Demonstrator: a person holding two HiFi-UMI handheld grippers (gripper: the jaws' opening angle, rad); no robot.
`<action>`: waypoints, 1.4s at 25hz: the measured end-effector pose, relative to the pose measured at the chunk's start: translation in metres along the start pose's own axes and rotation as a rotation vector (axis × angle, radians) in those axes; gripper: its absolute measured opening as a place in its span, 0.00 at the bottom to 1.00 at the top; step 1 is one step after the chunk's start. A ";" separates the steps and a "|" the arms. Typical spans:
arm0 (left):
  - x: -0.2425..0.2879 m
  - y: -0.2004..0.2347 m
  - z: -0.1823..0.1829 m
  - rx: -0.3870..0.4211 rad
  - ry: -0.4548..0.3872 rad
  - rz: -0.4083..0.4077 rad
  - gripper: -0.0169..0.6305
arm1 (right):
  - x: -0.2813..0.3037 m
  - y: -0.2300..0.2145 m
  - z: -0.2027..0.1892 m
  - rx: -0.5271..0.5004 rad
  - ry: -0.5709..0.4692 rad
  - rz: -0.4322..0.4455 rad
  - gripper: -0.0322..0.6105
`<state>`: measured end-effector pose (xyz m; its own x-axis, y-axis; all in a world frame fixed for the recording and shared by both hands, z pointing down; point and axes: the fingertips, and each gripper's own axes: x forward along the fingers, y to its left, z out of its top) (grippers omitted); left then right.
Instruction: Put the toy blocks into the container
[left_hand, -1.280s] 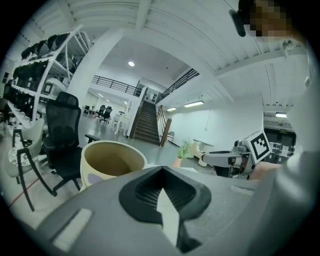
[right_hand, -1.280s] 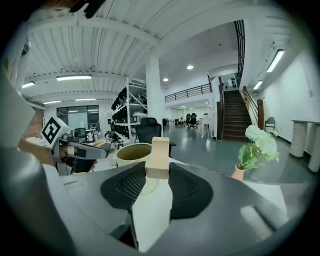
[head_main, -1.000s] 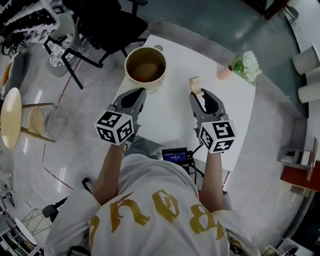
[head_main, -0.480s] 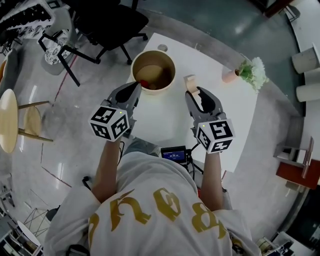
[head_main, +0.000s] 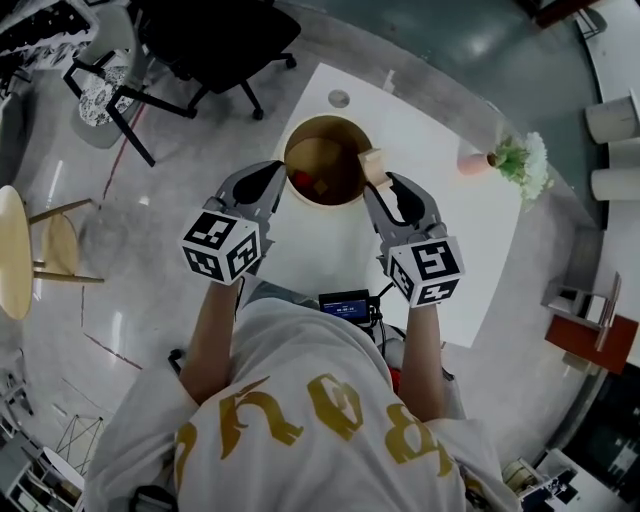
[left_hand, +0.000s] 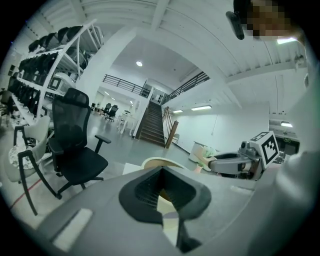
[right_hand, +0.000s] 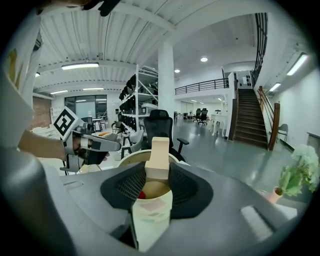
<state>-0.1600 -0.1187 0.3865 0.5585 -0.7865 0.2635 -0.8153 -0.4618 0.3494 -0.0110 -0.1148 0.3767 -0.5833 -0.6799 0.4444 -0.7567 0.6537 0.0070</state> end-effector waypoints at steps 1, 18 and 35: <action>0.002 0.002 -0.001 -0.006 0.007 -0.008 0.03 | 0.003 0.000 -0.001 -0.006 0.011 -0.003 0.31; 0.030 0.033 -0.016 -0.093 0.054 -0.096 0.03 | 0.045 0.007 -0.022 -0.109 0.178 -0.032 0.31; 0.022 0.026 -0.014 -0.070 0.041 -0.111 0.03 | 0.030 0.002 -0.019 -0.100 0.109 -0.158 0.26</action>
<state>-0.1671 -0.1422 0.4138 0.6515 -0.7143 0.2557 -0.7364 -0.5143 0.4395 -0.0249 -0.1275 0.4073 -0.4206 -0.7400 0.5249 -0.7996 0.5757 0.1709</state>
